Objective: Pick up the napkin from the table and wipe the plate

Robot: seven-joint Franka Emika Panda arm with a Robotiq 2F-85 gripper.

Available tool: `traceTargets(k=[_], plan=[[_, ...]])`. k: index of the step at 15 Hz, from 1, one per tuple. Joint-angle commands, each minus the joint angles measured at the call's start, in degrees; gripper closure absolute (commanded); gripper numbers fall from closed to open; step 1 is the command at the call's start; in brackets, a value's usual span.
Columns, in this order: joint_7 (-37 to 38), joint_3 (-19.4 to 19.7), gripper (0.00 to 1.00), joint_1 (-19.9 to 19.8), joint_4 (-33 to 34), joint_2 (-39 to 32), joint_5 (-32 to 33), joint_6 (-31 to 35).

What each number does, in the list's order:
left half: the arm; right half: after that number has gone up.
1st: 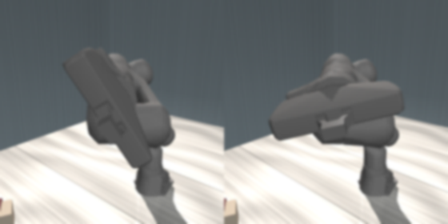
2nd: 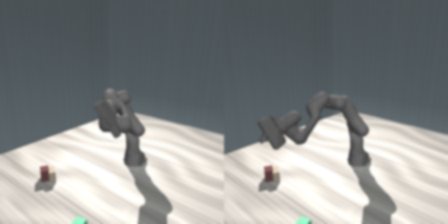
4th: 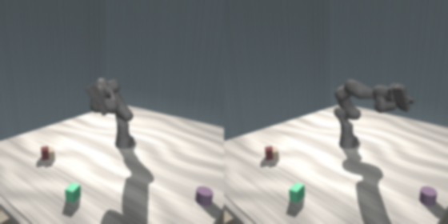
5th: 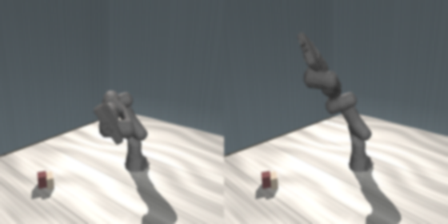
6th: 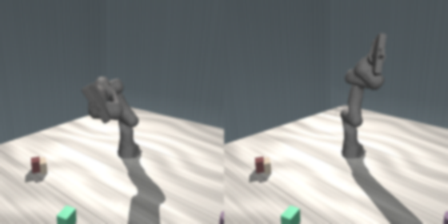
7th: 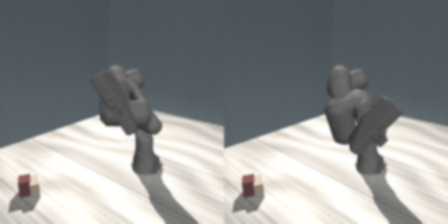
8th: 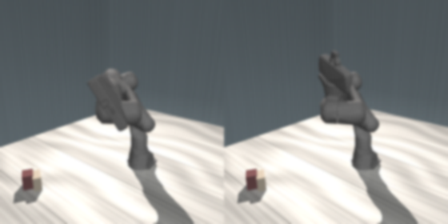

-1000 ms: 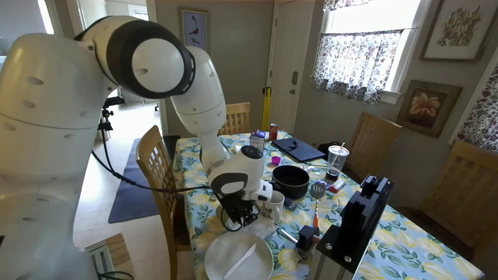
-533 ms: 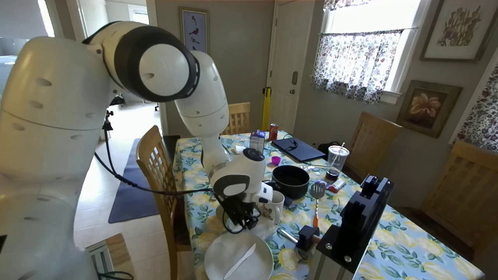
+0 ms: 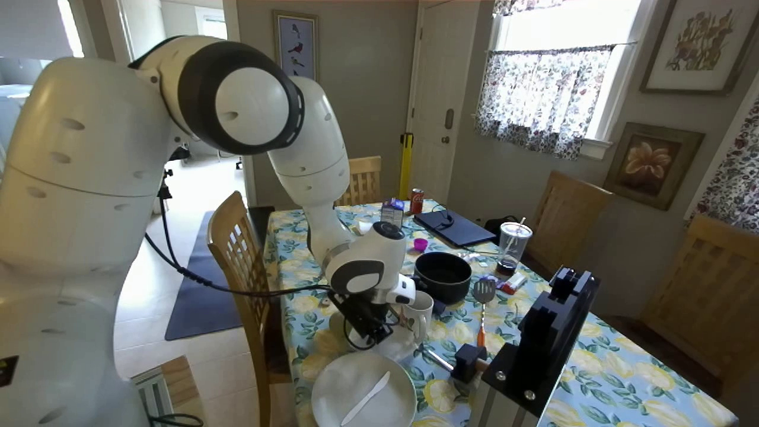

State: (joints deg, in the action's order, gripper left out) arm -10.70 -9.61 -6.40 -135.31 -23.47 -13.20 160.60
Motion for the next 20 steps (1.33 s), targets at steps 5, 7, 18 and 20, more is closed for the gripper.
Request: traceTargets(k=[5, 7, 18, 20], plan=[[0.47, -0.96, 1.0, 0.55, 1.0, 1.08, -0.8, -2.96], [-0.58, -3.0, 1.0, -0.86, -0.87, 3.97, -3.41, -3.65], [0.61, -0.04, 1.0, 1.68, -18.32, 27.54, -14.49, -4.23], [1.63, 2.1, 1.0, 3.32, -21.8, 32.92, -15.37, -1.94]])
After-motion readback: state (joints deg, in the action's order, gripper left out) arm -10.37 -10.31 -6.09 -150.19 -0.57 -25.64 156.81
